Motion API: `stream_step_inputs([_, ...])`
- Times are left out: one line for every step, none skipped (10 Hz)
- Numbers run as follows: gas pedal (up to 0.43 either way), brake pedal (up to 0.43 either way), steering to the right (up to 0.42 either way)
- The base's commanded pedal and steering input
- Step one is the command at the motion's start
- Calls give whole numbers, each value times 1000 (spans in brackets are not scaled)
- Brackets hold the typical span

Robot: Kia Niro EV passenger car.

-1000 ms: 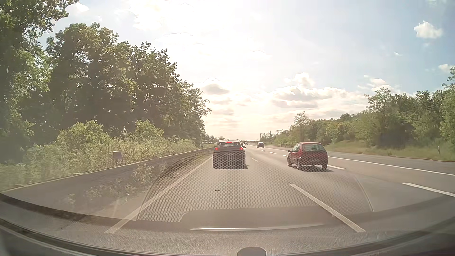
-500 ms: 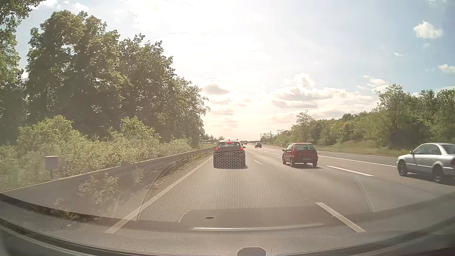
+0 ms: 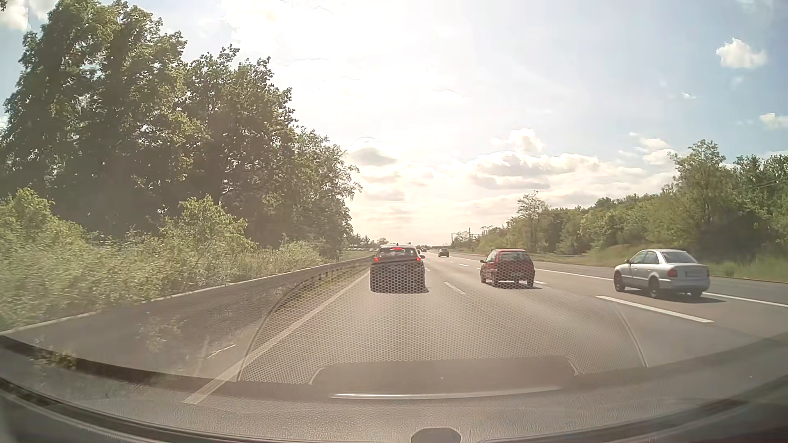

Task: Follow the waypoints while adhering to traffic rules and regulations

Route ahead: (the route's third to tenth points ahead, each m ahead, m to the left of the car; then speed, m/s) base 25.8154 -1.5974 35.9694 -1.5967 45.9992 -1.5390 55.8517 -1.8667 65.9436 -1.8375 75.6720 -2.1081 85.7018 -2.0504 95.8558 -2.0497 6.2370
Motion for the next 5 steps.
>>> stream_step_inputs([130, 0, -1])
stream_step_inputs([130, 0, -1])
stream_step_inputs([130, 0, -1])
stream_step_inputs([130, 0, -1])
stream_step_inputs([130, 0, -1])
